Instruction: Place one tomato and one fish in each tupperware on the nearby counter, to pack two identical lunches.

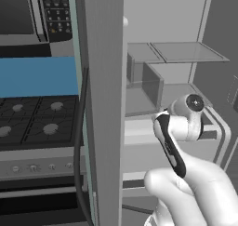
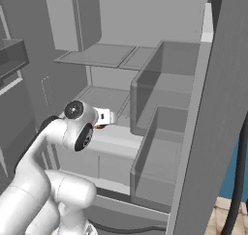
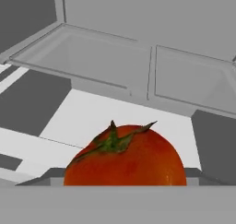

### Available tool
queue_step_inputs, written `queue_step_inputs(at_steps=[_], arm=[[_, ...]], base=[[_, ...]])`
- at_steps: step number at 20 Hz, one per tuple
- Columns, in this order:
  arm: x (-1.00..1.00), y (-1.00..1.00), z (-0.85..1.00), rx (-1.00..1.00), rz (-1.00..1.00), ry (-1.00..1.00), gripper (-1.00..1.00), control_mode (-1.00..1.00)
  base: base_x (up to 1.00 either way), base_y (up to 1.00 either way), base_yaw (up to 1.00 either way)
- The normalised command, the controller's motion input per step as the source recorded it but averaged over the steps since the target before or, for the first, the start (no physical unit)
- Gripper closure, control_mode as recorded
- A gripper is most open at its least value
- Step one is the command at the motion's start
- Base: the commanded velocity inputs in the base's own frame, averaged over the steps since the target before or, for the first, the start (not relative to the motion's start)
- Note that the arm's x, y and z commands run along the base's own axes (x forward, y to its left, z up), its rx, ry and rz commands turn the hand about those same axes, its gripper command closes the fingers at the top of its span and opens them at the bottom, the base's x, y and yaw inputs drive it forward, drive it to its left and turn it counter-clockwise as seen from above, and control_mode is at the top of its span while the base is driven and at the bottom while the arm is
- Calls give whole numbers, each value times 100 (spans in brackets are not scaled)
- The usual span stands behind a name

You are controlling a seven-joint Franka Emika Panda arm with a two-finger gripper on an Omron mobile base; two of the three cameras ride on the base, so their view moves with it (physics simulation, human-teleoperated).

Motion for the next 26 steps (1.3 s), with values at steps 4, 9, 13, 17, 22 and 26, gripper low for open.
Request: queue_step_inputs(at_steps=[4, 9, 13, 17, 22, 26], arm=[[-100, 0, 94, 0, -1, 16, 100, -100], [-100, -1, 56, 0, 0, 2, 100, -100], [-89, 0, 9, 0, 0, 0, 100, -100], [-77, 4, 0, 0, 0, 0, 100, -100], [-34, 3, -3, 0, 0, 0, 100, 100], [0, 0, 0, 0, 0, 0, 100, 100]], base=[[0, 0, 0], [0, 0, 0], [0, 0, 0], [0, 0, 0], [-60, 3, 1], [-100, 19, 1]])
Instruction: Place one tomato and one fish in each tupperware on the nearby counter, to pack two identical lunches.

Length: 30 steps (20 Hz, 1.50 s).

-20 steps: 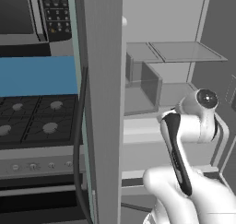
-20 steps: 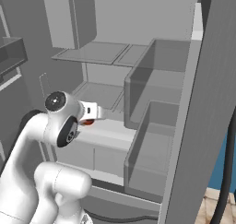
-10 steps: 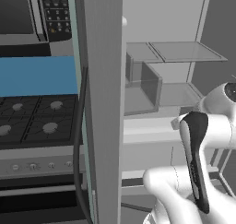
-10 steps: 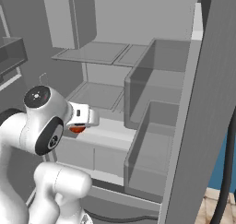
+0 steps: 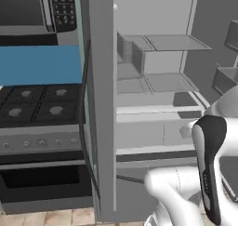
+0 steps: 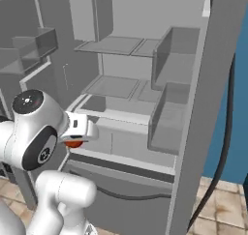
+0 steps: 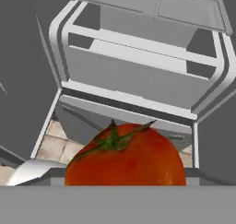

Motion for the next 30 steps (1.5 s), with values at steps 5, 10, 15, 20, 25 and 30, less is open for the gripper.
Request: queue_step_inputs(at_steps=[5, 10, 15, 20, 25, 30], arm=[[0, 0, 0, 0, 0, 0, 100, 100], [0, 0, 0, 0, 0, 0, 100, 100], [0, 0, 0, 0, 0, 0, 100, 100], [0, 0, 0, 0, 0, 0, 100, 100], [0, 0, 0, 0, 0, 0, 100, 100], [0, 0, 0, 0, 0, 0, 100, 100]], base=[[-100, 27, 1], [-100, 51, 0], [-51, 93, 0], [-1, 100, 0], [0, 100, -2], [0, 100, -3]])
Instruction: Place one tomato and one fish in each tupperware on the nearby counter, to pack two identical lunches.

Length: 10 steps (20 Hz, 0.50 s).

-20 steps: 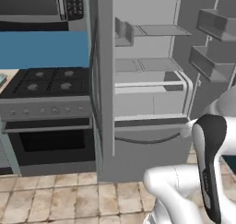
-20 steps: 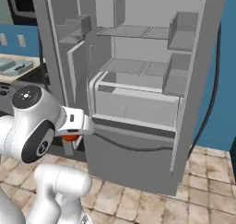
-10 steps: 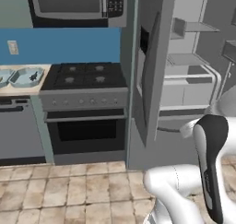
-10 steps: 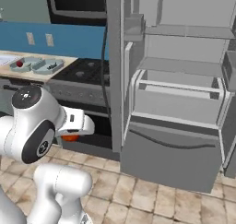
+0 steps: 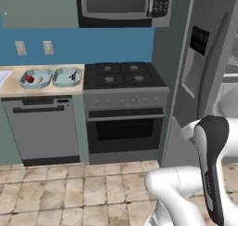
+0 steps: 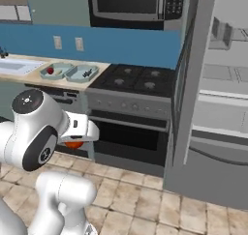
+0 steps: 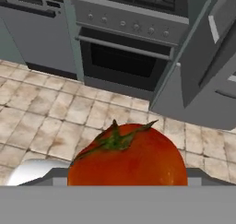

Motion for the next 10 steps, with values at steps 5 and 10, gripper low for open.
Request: queue_step_inputs(at_steps=[5, 10], arm=[[0, 0, 0, 0, 0, 0, 100, 100], [0, 0, 0, 0, 0, 0, 100, 100]], base=[[0, 100, -3], [7, 100, -1]])
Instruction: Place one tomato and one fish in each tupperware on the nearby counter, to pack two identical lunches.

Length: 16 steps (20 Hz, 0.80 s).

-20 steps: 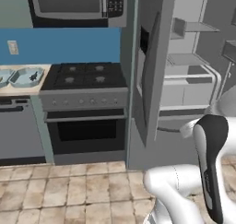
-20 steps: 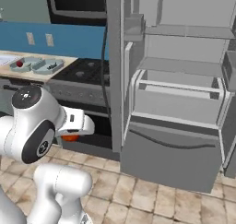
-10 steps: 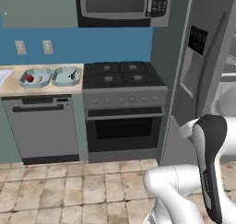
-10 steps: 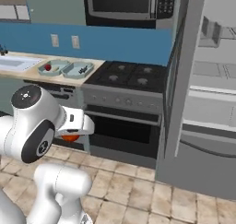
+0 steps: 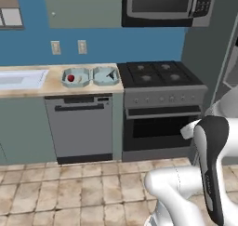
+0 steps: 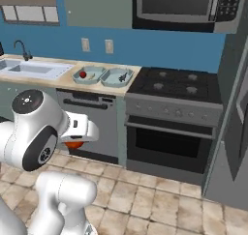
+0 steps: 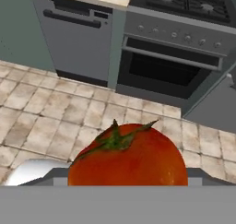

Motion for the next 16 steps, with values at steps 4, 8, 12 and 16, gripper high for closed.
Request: queue_step_inputs(at_steps=[4, 8, 12, 16], arm=[[0, 0, 0, 0, 0, 0, 100, 100], [0, 0, 0, 0, 0, 0, 100, 100], [0, 0, 0, 0, 0, 0, 100, 100], [0, 0, 0, 0, 0, 0, 100, 100]], base=[[23, 100, 0], [35, 100, 0], [64, 21, -1], [92, -1, -4]])
